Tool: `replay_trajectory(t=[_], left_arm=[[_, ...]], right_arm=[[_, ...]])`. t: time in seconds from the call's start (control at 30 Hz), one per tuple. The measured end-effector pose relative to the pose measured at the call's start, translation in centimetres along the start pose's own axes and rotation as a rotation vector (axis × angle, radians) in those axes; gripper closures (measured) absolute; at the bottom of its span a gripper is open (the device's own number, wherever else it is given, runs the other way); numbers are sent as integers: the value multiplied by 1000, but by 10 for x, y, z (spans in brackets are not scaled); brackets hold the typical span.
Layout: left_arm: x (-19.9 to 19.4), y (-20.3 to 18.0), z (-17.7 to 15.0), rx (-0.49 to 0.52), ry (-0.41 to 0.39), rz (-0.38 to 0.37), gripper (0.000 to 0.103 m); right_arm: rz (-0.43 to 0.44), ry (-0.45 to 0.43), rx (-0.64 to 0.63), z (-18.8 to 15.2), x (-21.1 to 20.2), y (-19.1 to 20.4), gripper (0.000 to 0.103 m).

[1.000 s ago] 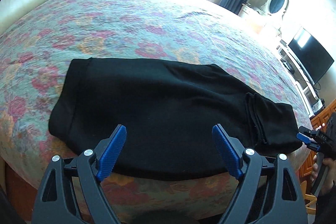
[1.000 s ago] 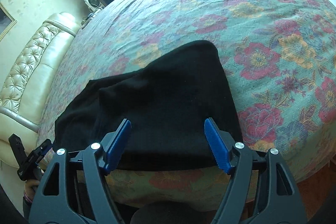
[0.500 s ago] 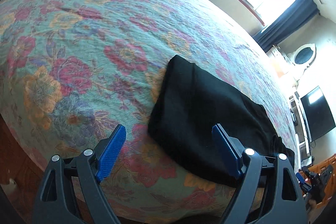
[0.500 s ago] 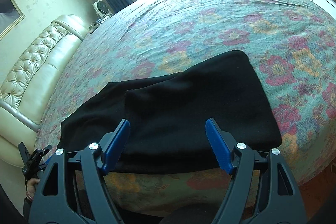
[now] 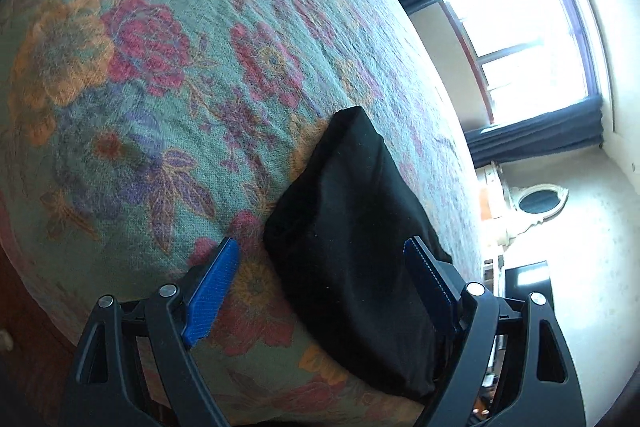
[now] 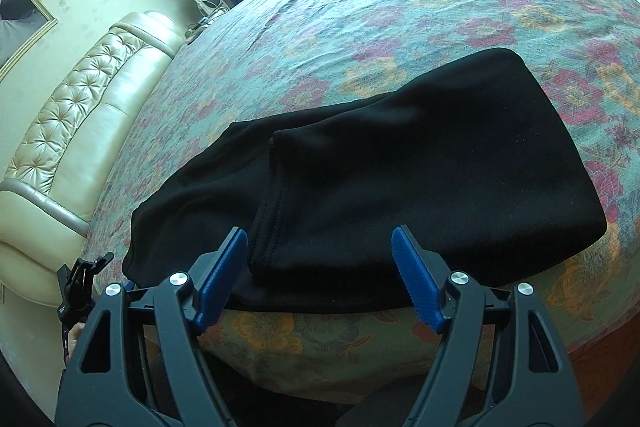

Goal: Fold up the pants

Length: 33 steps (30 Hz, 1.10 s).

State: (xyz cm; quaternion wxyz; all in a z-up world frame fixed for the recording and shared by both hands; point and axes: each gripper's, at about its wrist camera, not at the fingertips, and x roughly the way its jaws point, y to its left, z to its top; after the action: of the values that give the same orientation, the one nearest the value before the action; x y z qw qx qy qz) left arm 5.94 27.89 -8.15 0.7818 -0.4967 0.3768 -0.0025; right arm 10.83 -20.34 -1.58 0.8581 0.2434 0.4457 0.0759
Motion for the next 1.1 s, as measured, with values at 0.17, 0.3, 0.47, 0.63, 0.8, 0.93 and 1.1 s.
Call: replay_trajectory(t=[0.17, 0.3, 0.47, 0.63, 0.8, 0.93, 1.1], left_arm=[[12, -6, -2, -35, 22, -55, 20], [18, 1, -2, -87, 17, -77, 20], [11, 15, -5, -119, 6, -109, 20], [15, 6, -9, -48, 1, 36, 67], [4, 9, -17, -70, -23, 44, 83], [-14, -26, -18, 58, -80, 38, 85], [-32, -91, -33, 249, -124, -45, 85]], right_arm=[[3, 21, 17, -5, 7, -4, 28], [9, 27, 21, -8, 8, -5, 28], [15, 26, 28, -8, 8, -5, 28], [15, 21, 33, -9, 9, -5, 28], [21, 20, 39, -9, 8, -6, 28], [26, 11, 41, -7, 4, -6, 28], [27, 2, 36, -1, -4, -7, 28]])
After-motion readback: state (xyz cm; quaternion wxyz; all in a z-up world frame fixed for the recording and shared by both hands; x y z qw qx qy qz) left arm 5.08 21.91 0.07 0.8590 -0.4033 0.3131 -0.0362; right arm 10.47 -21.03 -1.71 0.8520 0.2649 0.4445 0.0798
